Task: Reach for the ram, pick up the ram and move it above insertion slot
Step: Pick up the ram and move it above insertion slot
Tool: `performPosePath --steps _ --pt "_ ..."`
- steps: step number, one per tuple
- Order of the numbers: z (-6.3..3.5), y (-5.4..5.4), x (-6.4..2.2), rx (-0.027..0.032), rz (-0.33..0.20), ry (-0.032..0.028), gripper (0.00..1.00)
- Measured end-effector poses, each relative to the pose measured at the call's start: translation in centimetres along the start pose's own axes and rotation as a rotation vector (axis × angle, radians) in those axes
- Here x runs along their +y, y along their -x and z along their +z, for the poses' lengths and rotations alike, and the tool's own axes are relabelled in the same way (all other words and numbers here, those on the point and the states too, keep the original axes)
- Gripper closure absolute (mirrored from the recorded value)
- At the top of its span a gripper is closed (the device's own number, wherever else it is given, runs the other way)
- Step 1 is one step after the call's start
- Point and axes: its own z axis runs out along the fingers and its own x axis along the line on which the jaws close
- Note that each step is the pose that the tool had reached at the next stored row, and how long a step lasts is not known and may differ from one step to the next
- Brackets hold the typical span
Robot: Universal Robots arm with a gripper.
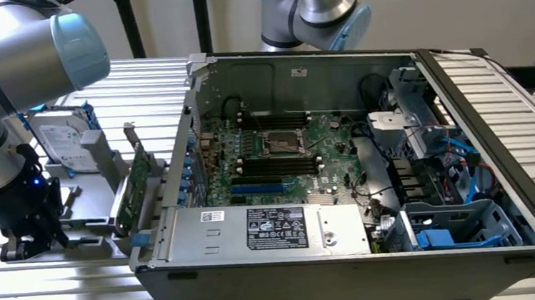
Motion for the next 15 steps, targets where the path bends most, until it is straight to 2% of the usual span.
performPosePath --steps 15 --pt "-0.23 -0.01 -0.07 0.0001 0.000 0.0001 0.87"
